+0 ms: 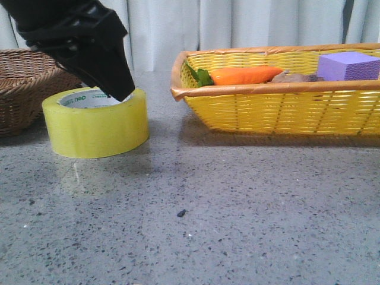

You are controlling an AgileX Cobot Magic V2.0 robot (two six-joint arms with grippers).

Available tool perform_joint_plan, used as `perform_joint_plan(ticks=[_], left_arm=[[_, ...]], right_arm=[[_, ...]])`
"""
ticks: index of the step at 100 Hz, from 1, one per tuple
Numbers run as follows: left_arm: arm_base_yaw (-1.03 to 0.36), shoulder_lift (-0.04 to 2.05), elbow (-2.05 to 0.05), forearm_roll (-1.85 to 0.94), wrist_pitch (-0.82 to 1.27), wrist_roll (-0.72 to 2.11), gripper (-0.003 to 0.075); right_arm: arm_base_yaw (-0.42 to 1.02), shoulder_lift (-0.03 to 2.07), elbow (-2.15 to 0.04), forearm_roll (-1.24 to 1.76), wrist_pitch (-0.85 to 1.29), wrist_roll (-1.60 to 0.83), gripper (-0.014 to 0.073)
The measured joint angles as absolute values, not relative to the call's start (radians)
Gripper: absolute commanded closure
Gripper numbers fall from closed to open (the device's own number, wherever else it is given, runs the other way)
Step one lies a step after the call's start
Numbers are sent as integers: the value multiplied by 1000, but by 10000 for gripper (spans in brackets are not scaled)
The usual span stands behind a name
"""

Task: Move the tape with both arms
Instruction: 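Lower the left gripper onto the tape roll and grip its rim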

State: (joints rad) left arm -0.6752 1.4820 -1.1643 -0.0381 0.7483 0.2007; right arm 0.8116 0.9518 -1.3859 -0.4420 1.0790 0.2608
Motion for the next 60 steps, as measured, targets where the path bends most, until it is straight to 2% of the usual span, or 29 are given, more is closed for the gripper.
perform_joint_plan(ticks=[48,53,60], left_arm=[[-675,1585,-1182,-53,808,266,335],[-675,1587,-1182,-53,808,267,349],[-675,1587,-1182,-53,808,269,407]], right_arm=[[812,919,-1377,-443,1088,270,668],[812,919,-1375,-443,1090,270,668],[812,919,-1375,-443,1090,270,668]])
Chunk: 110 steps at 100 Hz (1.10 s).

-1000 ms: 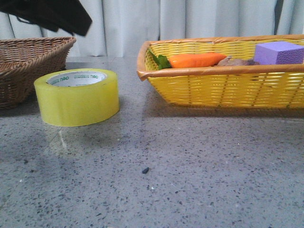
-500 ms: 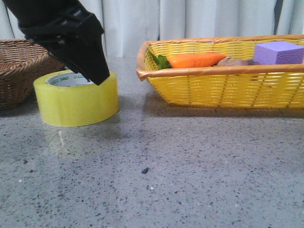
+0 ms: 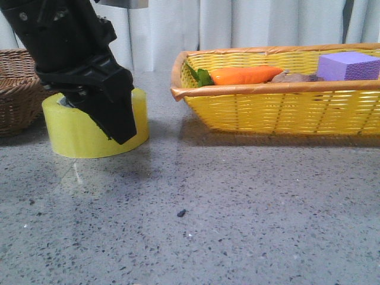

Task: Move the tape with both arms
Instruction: 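Lower the left gripper onto the tape roll and grip its rim, then lift the tape roll with the left gripper over the brown basket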

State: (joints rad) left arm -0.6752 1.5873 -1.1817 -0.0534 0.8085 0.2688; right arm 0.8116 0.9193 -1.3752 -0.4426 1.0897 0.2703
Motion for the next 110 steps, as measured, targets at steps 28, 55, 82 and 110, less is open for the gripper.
perform_joint_plan(ticks=[28,55,82,110], left_arm=[[-675,1587,-1182,-61,808,268,665],[-675,1596,-1237,-63,869,268,701],[-675,1596,-1437,-40,962,270,701],[-567,1584,-1613,41,1054,272,701]], right_arm=[[812,919,-1375,-443,1092,270,668],[812,919,-1375,-443,1094,273,668],[812,919,-1375,-443,1097,273,668],[812,919,-1375,-443,1097,273,668]])
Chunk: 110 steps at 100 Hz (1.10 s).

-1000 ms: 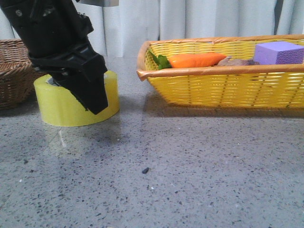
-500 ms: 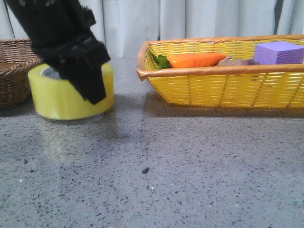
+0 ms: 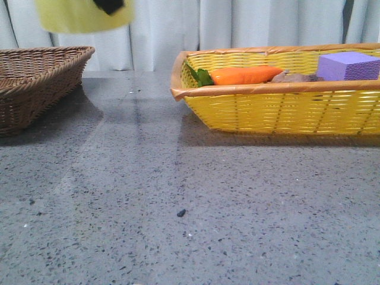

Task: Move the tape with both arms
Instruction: 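Lift the tape roll with the left gripper over the brown basket, then lower the tape roll into the brown basket and open the left gripper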

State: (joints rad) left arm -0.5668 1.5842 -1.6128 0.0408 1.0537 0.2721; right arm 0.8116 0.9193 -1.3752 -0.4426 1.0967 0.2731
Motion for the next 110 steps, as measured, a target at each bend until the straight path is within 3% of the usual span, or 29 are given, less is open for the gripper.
perform_joint_plan(ticks=[43,110], left_arm=[[-136,1553,-1624,-51,1150,300,701],[-103,1763,-1533,-158,1066,340,680]], right_arm=[[812,921,-1352,-443,1069,273,668],[812,940,-1332,-443,1058,278,668]])
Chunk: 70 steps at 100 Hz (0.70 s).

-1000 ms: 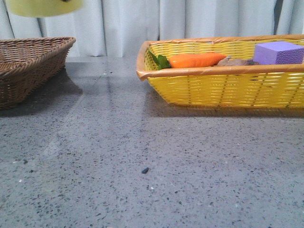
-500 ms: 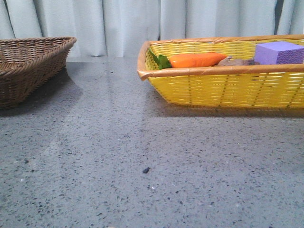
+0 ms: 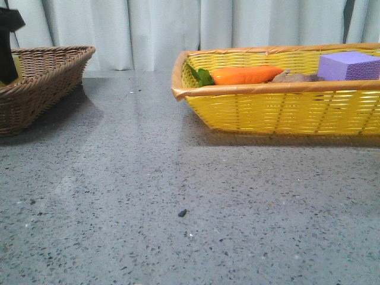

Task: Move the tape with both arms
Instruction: 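Lower the tape roll into the brown basket and open the left gripper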

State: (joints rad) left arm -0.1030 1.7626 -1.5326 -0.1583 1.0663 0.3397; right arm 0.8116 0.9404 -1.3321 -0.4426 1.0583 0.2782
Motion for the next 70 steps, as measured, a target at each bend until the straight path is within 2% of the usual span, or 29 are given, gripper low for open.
perform_joint_plan(ticks=[6,19,26,53,70], left_arm=[[-103,1773,-1533,-160,1065,340,633],[-103,1773,-1533,-173,1059,341,446],[-103,1773,-1533,-179,1052,341,395],[-103,1762,-1533,-182,1068,341,421],[-103,1675,-1533,-233,1050,341,519]], right_arm=[[812,940,-1332,-443,1058,278,668],[812,940,-1332,-443,1058,278,668],[812,940,-1332,-443,1058,278,668],[812,940,-1332,-446,1062,278,668],[812,938,-1328,-457,1079,278,668]])
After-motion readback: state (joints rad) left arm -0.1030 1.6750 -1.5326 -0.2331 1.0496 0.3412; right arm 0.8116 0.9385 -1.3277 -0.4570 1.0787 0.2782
